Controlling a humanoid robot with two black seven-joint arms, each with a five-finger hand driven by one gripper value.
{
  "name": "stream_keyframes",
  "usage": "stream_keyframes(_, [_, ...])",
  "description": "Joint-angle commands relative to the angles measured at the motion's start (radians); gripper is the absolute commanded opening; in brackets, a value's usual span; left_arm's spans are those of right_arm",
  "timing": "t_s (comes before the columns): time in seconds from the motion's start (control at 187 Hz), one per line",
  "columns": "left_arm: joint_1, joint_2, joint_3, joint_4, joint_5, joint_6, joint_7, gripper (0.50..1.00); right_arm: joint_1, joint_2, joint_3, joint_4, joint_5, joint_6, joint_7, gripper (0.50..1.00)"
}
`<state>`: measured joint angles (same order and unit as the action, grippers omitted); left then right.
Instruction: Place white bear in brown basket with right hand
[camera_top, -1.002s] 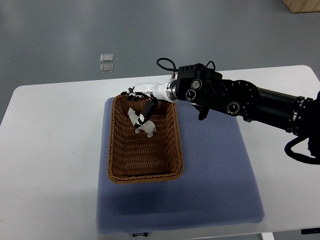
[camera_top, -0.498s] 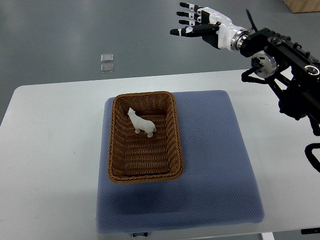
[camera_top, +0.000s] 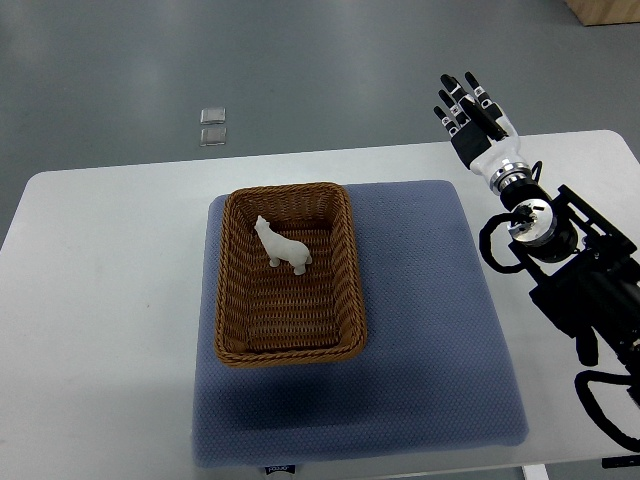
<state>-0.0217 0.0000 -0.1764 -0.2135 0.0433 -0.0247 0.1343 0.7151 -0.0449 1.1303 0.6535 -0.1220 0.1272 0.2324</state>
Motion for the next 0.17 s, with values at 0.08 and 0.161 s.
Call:
stream_keyframes(0.08, [0.0,0.0,0.0,-0.001,0.0,0.0,-0.001,1.0,0.0,0.011,0.0,-0.017,0.068,-0.003,0.005,0.93])
stream_keyframes(0.161, [0.0,0.0,0.0,-0.001,0.0,0.0,-0.001,1.0,-0.002,0.011,-0.001,-0.021,0.07,-0.006,0.007,0.93])
